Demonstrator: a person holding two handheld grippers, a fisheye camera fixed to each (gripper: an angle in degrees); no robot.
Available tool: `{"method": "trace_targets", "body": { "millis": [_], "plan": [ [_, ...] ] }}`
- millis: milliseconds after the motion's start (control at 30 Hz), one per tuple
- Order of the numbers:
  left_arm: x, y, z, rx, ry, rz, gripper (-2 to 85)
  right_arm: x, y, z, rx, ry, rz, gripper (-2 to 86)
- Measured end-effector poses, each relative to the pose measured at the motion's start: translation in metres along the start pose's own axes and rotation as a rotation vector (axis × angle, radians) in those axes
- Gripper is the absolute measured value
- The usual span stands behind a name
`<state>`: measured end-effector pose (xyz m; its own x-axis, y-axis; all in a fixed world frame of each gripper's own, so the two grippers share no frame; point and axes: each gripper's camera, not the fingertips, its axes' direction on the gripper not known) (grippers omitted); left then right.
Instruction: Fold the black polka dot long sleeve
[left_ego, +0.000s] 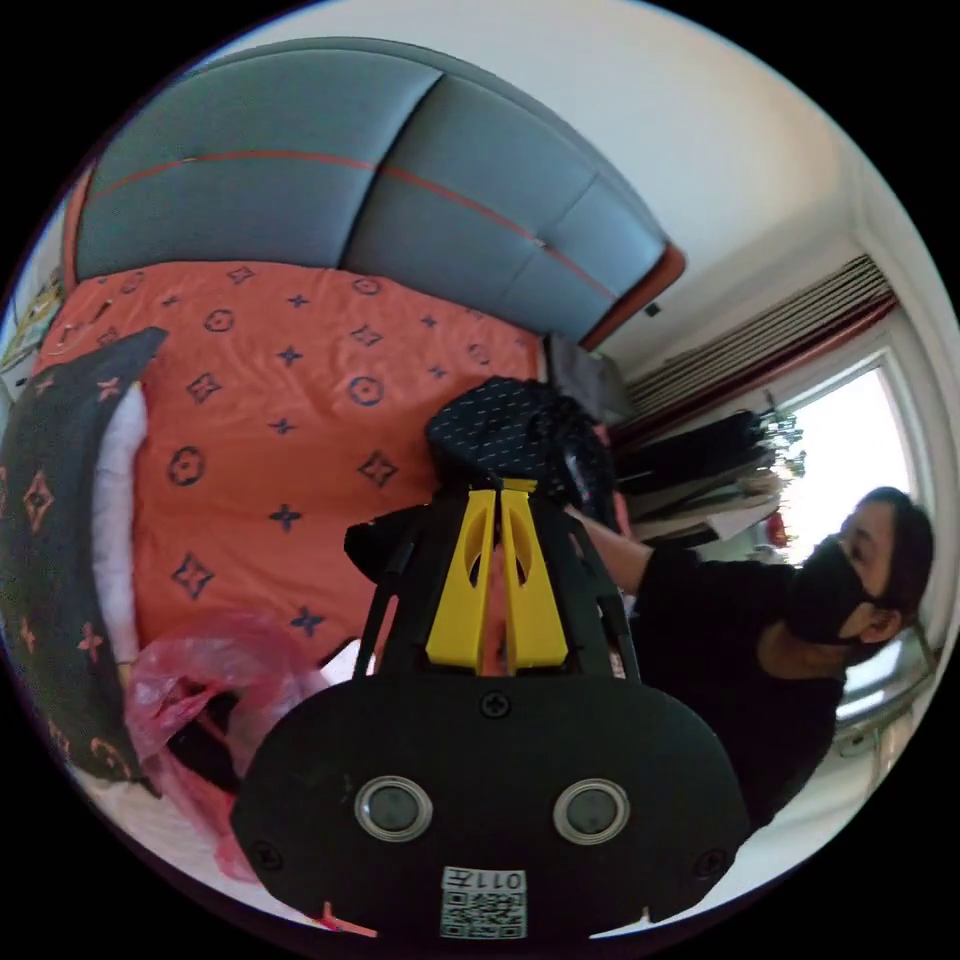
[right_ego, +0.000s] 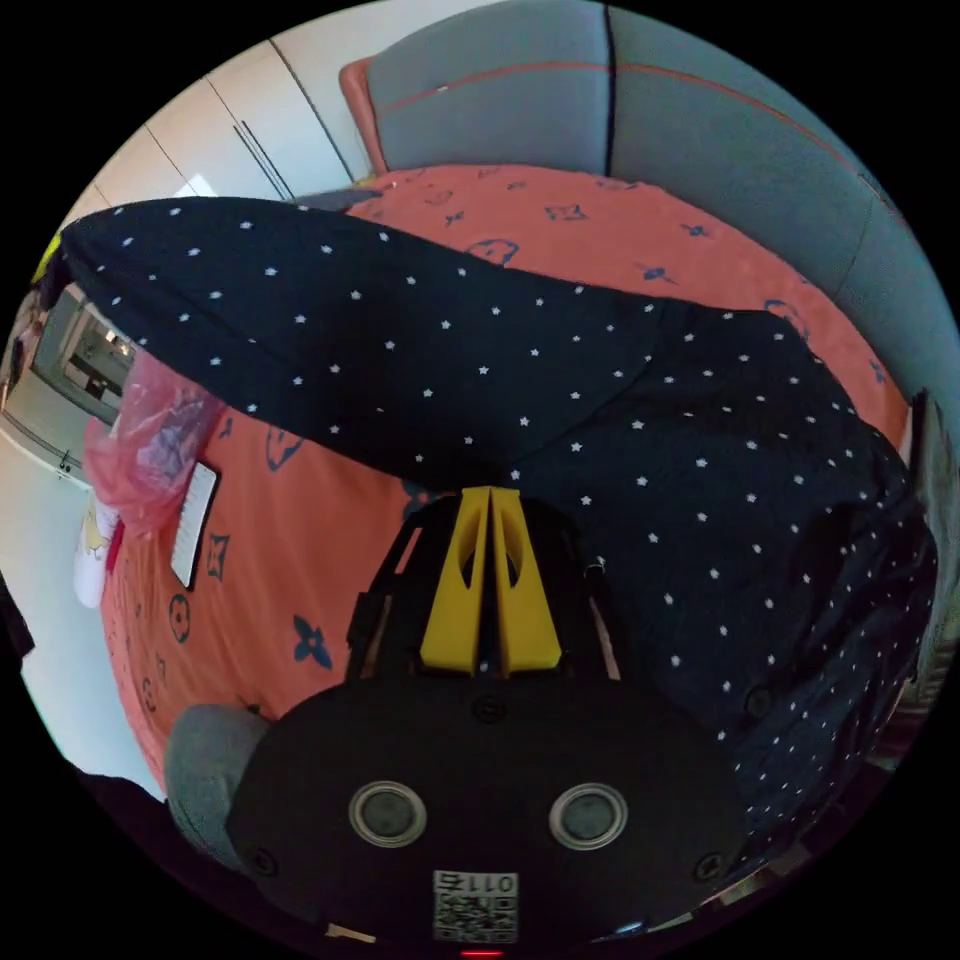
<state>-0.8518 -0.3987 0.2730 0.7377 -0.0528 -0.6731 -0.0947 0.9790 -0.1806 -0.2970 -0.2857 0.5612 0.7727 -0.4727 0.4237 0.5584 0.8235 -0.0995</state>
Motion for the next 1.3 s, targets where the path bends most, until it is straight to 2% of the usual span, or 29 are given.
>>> {"method": "trace_targets", "body": {
  "millis": [100, 233, 400, 567, 733, 767, 800, 833, 900, 1067, 1133, 1233, 1300],
  "plan": [
    [0.038, -0.036, 0.029, 0.063, 0.175, 0.089, -0.1, 0.015, 0.046, -0.028, 0.020, 0.022, 0.028, 0.8],
    [0.087, -0.095, 0.092, 0.073, 0.306, 0.142, 0.2, 0.022, 0.107, -0.053, 0.050, 0.003, 0.069, 0.8],
    [0.156, -0.180, 0.248, -0.087, 0.417, 0.200, 0.4, 0.023, 0.189, -0.096, 0.098, -0.002, 0.047, 0.9],
    [0.191, -0.220, 0.420, -0.241, 0.449, 0.160, 0.9, 0.065, 0.257, -0.149, 0.137, 0.023, 0.117, 0.9],
    [0.198, -0.233, 0.580, -0.354, 0.367, 0.084, 4.5, 0.114, 0.324, -0.191, 0.137, 0.117, 0.225, 1.0],
    [0.203, -0.235, 0.611, -0.379, 0.336, 0.088, 7.0, 0.126, 0.338, -0.198, 0.134, 0.132, 0.256, 1.0],
    [0.209, -0.236, 0.640, -0.428, 0.262, 0.091, 14.1, 0.138, 0.349, -0.204, 0.133, 0.136, 0.288, 1.1],
    [0.213, -0.237, 0.652, -0.451, 0.220, 0.094, 17.7, 0.144, 0.353, -0.206, 0.132, 0.141, 0.301, 1.1],
    [0.229, -0.239, 0.691, -0.539, 0.145, 0.112, 21.8, 0.168, 0.363, -0.214, 0.140, 0.174, 0.343, 1.3],
    [0.259, -0.255, 0.680, -0.464, 0.199, 0.233, 21.7, 0.209, 0.343, -0.234, 0.243, 0.228, 0.342, 2.8],
    [0.262, -0.257, 0.658, -0.415, 0.143, 0.293, 20.7, 0.224, 0.325, -0.233, 0.251, 0.235, 0.315, 4.5],
    [0.251, -0.244, 0.630, -0.384, -0.108, 0.369, 18.5, 0.244, 0.291, -0.219, 0.213, 0.256, 0.255, 8.1],
    [0.230, -0.223, 0.628, -0.426, -0.312, 0.403, 16.5, 0.250, 0.269, -0.195, 0.114, 0.305, 0.178, 9.4]
  ]
}}
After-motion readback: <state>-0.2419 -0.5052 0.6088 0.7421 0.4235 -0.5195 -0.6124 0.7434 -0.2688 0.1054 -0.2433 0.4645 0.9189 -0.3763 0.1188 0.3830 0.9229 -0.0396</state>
